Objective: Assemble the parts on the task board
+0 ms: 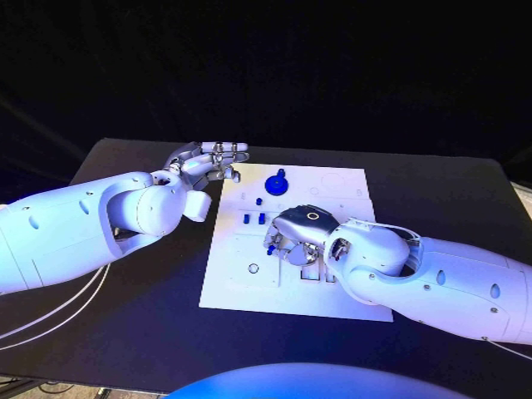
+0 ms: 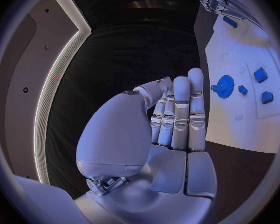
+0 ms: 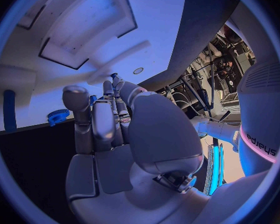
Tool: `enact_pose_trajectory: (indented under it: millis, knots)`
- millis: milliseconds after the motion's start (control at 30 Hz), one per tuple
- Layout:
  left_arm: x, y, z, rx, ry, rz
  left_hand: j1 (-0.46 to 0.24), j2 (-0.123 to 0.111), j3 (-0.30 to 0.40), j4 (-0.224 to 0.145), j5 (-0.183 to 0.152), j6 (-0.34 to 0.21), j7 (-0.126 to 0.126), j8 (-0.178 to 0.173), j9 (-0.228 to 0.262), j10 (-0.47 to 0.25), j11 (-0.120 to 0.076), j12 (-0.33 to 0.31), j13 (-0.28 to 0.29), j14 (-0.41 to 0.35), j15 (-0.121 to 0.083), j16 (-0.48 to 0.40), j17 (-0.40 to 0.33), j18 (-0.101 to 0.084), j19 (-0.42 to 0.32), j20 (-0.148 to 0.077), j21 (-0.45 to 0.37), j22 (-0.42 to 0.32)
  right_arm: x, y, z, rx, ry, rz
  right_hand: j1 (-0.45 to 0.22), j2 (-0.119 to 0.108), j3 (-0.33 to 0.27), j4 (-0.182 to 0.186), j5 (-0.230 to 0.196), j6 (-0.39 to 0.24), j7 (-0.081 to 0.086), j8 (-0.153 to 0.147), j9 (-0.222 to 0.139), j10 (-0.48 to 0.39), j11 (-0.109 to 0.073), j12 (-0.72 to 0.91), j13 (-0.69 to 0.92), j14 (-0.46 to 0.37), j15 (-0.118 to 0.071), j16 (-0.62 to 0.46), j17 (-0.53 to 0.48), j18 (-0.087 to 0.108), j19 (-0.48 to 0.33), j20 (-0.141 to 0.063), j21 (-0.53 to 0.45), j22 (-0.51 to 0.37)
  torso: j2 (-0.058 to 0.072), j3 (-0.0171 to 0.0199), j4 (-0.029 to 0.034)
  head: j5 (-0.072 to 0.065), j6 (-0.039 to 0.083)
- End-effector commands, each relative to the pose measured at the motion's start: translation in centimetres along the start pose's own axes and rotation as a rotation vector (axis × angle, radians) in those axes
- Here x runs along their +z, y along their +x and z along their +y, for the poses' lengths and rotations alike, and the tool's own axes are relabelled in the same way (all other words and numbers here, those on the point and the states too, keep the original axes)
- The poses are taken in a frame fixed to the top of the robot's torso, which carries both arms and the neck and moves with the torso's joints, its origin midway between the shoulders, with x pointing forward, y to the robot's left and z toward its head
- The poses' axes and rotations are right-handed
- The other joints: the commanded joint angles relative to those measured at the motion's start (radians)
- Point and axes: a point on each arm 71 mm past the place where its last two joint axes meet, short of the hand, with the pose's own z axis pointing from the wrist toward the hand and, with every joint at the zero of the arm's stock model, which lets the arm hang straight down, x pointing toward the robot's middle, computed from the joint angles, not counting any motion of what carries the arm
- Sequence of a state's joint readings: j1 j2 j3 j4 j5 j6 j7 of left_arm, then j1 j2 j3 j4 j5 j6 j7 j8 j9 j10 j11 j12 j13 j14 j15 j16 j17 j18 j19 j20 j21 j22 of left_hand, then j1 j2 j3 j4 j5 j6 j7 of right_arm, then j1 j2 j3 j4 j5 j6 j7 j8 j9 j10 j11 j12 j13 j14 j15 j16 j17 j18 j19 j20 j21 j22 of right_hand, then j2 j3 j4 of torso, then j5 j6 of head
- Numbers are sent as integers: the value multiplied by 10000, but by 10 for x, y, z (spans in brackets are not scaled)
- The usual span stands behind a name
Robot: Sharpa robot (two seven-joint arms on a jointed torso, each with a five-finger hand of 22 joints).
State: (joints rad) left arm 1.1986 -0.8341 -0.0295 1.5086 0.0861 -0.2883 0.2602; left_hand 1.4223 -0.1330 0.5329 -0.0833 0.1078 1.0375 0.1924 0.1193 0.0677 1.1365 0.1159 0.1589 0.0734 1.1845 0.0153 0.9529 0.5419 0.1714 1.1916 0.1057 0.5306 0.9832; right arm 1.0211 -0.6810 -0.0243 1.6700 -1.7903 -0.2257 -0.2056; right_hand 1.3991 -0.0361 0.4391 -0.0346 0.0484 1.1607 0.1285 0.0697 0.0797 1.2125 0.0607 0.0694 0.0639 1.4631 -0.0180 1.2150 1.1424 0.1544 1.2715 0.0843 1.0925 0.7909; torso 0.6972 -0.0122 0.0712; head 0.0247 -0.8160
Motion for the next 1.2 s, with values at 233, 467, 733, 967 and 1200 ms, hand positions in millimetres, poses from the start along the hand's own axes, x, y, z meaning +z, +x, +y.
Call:
enact_pose_trajectory:
  millis: [233,467,733,967,1200]
  knots:
    - [0,4,0,-15,27,279,-57,10,7,-35,31,-49,2,-14,-13,-88,-11,52,-11,-51,18,-28,-16,89,-75,10,48,9,3,7,1,-642,327,833,-263,-109,10,18,17,17,9,18,6,-39,94,-46,-4,439,60,45,-16,-138,-22,59,34,-9,-3,-18,3,-4,-24]
    - [0,5,0,-26,5,324,-57,10,7,-35,31,-49,2,-14,-13,-88,-11,52,-11,-51,18,-28,-16,89,-75,10,48,9,4,8,-2,-724,682,785,-736,-537,-259,177,33,-508,252,-91,-110,-854,340,-91,-28,404,227,53,-59,-106,-189,175,-154,-281,-4,-19,9,-8,-44]
    - [0,5,0,-28,-18,333,-55,7,11,-52,32,-62,4,-14,-12,-107,-9,57,-13,-61,19,-29,-22,92,-89,12,51,17,4,5,-2,-607,703,314,-827,-802,-798,192,41,-1392,424,-76,-148,-1943,529,52,12,174,376,-242,-478,36,-628,323,-701,-1036,-3,-12,0,-4,-43]
    - [0,5,0,-19,-58,338,-60,5,11,-55,32,-70,8,-16,-13,-118,-6,57,-15,-64,20,-29,-24,93,-94,14,52,20,-6,-4,-3,-157,503,-654,-778,-807,-1058,198,87,-1458,440,-19,-113,-1960,521,312,59,179,382,-189,-473,42,-598,336,-693,-1010,-4,-3,-1,-24,-24]
    - [0,4,0,20,-80,362,-55,3,14,-66,32,-79,9,-17,-13,-128,-4,60,-16,-67,20,-28,-27,94,-99,15,54,25,-26,-19,-11,282,595,-1254,-659,-725,-1192,187,117,-1252,373,51,-78,-1767,455,621,68,253,333,-48,-368,13,-451,292,-553,-826,-10,-8,2,-86,45]
